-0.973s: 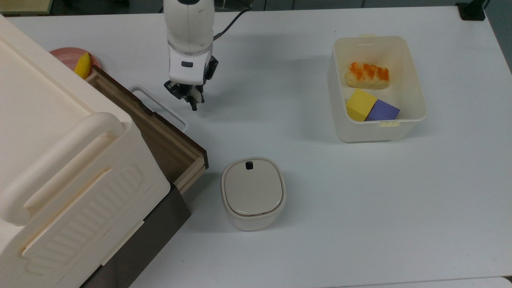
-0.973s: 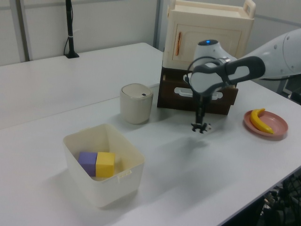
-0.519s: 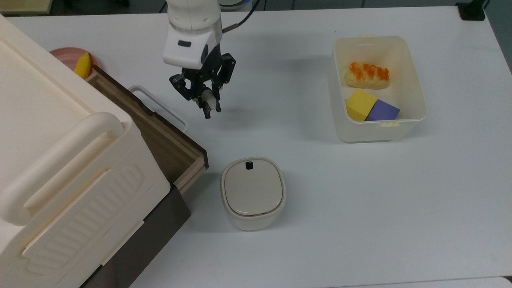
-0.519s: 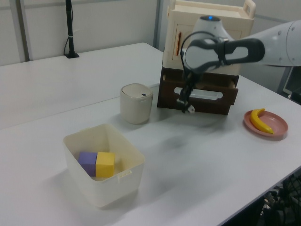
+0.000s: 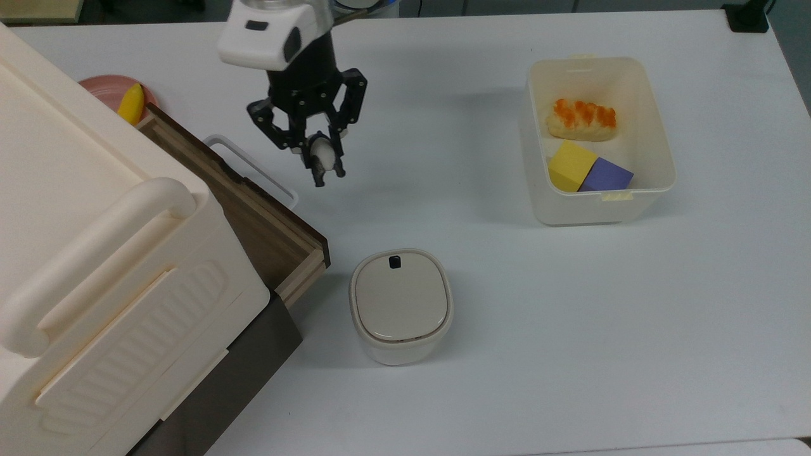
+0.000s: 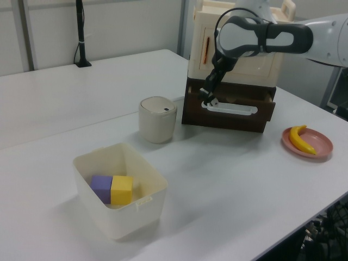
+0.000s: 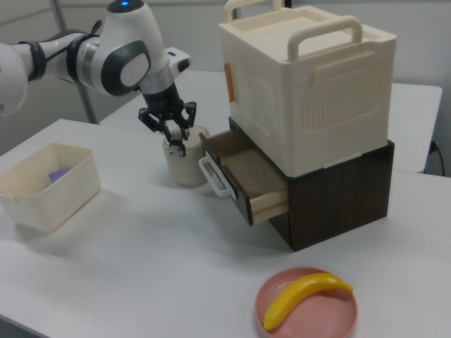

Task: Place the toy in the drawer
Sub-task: 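Lift the panda toy and carry it over the open drawer, then lower the toy into the drawer and open the gripper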

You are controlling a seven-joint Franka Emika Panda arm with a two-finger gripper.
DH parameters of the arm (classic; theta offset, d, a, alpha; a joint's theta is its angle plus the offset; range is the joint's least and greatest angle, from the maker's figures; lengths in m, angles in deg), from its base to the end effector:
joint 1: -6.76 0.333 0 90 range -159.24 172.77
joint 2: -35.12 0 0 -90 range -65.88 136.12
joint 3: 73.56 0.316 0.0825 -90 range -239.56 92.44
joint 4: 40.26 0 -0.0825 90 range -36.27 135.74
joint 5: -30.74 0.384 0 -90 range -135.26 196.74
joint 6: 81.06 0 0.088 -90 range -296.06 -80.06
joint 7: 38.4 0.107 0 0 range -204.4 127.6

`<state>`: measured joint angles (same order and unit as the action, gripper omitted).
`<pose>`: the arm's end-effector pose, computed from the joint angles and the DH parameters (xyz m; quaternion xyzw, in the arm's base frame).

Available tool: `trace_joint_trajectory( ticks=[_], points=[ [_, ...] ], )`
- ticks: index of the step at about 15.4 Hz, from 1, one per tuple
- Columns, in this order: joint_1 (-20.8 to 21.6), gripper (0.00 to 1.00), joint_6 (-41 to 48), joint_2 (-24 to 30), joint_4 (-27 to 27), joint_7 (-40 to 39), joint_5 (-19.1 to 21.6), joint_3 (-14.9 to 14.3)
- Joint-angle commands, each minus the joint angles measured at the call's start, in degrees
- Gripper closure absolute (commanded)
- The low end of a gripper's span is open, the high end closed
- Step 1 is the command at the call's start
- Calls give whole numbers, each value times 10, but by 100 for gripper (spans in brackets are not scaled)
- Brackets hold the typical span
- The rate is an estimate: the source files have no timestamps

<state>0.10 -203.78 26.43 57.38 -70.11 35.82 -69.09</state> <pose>0.6351 -0.0234 0.5268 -0.9609 -0.2328 -0.1498 0.0025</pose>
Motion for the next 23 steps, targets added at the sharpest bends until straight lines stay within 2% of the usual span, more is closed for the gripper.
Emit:
trace_joint_trajectory(
  ticks=[1, 6, 10, 18, 19, 20, 23],
  points=[
    [-16, 100, 14, -3, -24, 0, 25, -23],
    [-27, 100, 14, -18, -33, -1, 25, -53],
    [-44, 100, 13, -52, -72, -3, 41, -75],
    [-56, 99, 13, -60, -75, -29, 49, -82],
    [-56, 83, 13, -59, -75, -29, 50, -82],
    [-56, 56, 13, -59, -75, -27, 49, -82],
    [-56, 17, 13, -59, -72, -28, 42, -82]
  ],
)
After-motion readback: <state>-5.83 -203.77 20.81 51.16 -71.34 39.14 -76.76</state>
